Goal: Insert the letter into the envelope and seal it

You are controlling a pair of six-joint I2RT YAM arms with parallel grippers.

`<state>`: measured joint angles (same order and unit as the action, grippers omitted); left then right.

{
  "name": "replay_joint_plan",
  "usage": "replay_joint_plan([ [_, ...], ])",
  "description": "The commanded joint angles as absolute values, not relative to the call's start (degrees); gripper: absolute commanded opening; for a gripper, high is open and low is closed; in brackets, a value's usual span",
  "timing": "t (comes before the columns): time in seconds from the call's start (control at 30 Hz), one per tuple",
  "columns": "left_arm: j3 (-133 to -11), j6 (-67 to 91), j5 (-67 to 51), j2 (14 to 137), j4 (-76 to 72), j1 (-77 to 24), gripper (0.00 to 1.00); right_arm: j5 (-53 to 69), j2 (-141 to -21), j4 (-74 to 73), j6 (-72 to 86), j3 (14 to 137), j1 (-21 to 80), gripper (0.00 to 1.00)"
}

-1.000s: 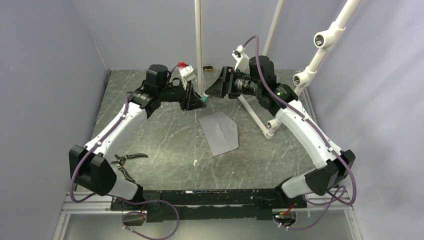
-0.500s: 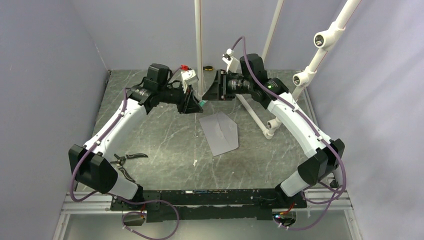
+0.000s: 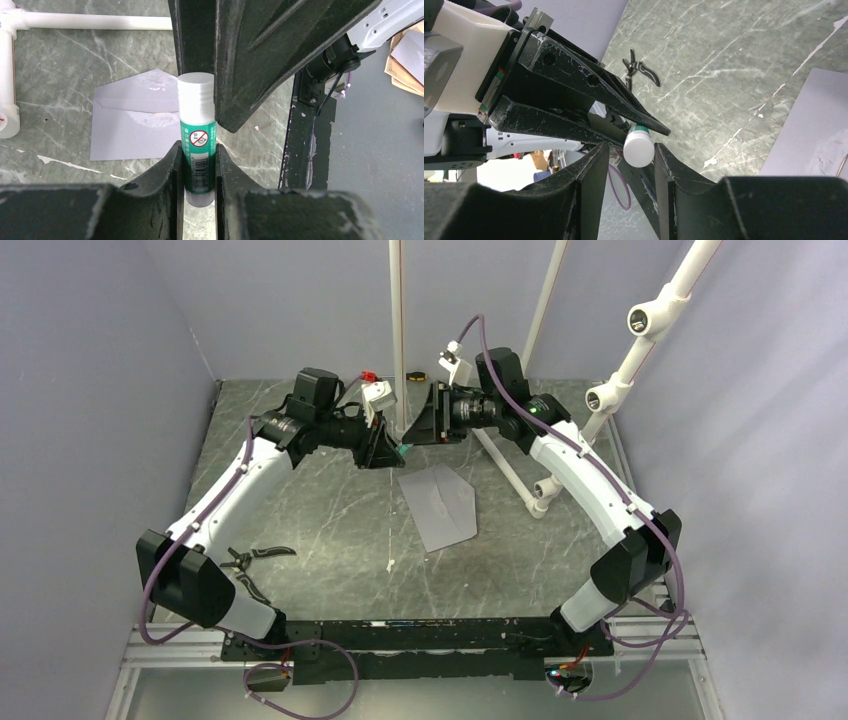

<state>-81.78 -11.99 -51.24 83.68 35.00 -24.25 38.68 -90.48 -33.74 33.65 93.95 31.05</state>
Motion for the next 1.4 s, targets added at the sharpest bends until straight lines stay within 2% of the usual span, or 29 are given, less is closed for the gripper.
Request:
replay_joint_plan([
  [0.0,-82.9,-13.6,-52.7,81.2,33.5,-24.4,0.02,40.9,-90.6,-30.9,34.5,96.0,31.5,0.41],
  [0.17,-82.5,-13.9,-52.6,80.8,33.5,-24.4,0.02,41.1,-90.4,-28.8,35.9,96.1,31.5,0.35],
  [0.27,-82.4,-14.1,-52.9,80.7,33.4,-24.4,0.03,40.4,-90.8,-29.3,35.9,96.6,31.5,0.22],
  [0.37,-82.6,-15.2,-53.0,80.7,35.2,-24.4,0.03,39.0,-90.8,-29.6,35.3,96.7,31.5,0.03],
  [0.4,-82.6,-15.7,-52.9,80.7,36.4,-24.4,0.03,38.3,-90.5,-29.4,35.1,96.7,31.5,0.0],
  [0.53,-80.9,-17.6,-54.6,79.5,41.5,-23.1,0.02,37.4,-91.1,-25.9,35.7,98.5,31.0,0.0],
  [0.67,-70.5,-10.1,-60.5,74.0,33.5,-17.4,0.02,39.3,-92.2,-23.2,36.8,103.4,30.7,0.0],
  [0.77,-67.4,-8.6,-61.5,70.6,32.2,-15.9,0.02,40.7,-92.6,-23.3,36.9,105.4,29.8,0.0],
  [0.97,-66.6,-12.1,-62.4,70.6,37.7,-15.6,0.03,43.9,-93.4,-19.5,40.4,106.8,28.0,0.0],
  [1.17,-64.9,-11.1,-66.4,69.7,36.6,-15.5,0.03,45.2,-93.9,-21.8,33.8,110.0,27.4,0.0],
  [1.37,-66.4,-12.8,-74.8,71.1,39.4,-15.3,0.03,49.0,-90.8,-16.6,27.8,103.9,27.7,0.0],
])
